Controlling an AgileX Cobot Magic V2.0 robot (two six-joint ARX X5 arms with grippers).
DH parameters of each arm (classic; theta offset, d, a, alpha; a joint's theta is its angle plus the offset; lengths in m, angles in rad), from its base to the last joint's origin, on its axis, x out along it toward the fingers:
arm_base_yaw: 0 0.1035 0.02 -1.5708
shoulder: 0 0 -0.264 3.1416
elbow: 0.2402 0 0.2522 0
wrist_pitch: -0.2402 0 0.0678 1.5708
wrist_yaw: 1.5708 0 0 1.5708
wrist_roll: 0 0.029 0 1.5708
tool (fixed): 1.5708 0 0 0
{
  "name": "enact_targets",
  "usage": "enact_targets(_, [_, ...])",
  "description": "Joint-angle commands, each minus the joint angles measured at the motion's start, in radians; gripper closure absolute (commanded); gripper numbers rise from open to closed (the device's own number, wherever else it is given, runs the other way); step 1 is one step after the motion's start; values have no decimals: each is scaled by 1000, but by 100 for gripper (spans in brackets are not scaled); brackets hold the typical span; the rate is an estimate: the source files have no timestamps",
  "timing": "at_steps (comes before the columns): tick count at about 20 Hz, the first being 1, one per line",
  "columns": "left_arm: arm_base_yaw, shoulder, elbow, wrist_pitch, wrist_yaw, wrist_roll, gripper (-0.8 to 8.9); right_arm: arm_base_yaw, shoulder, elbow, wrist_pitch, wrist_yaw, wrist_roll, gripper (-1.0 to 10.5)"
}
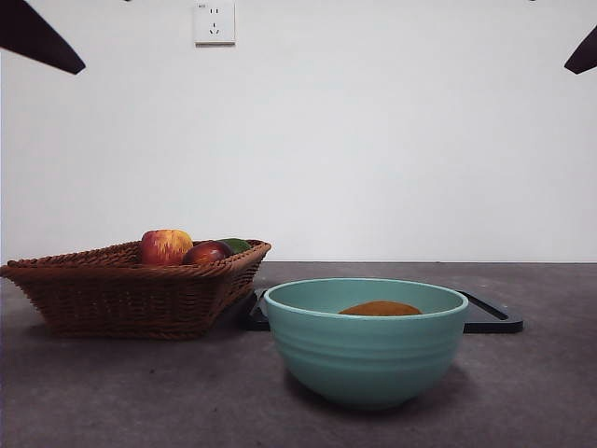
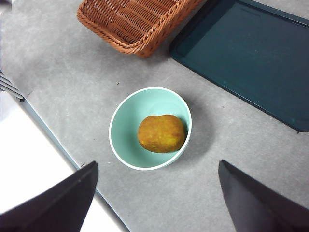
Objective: Pick up the wifruite, put it on the bowl, pick up the plate, put it on desk
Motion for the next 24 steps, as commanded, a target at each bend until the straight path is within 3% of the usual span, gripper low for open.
enact_targets(1, [-6, 0, -4, -29, 78, 44, 438, 5, 6, 20, 8, 1, 4, 549])
enact_targets(3, [-6, 0, -4, -58, 121, 59, 439, 5, 6, 20, 6, 0, 5, 549])
enact_targets(14, [-6, 0, -4, -55, 121, 59, 439, 5, 6, 17, -1, 0, 28, 550])
enact_targets(19, [-6, 0, -4, -55, 121, 59, 439, 6, 6, -91, 44, 0, 92, 551])
enact_targets(24, [-6, 0, -4, -51, 121, 59, 439, 47, 15, -239, 253, 32, 238, 634])
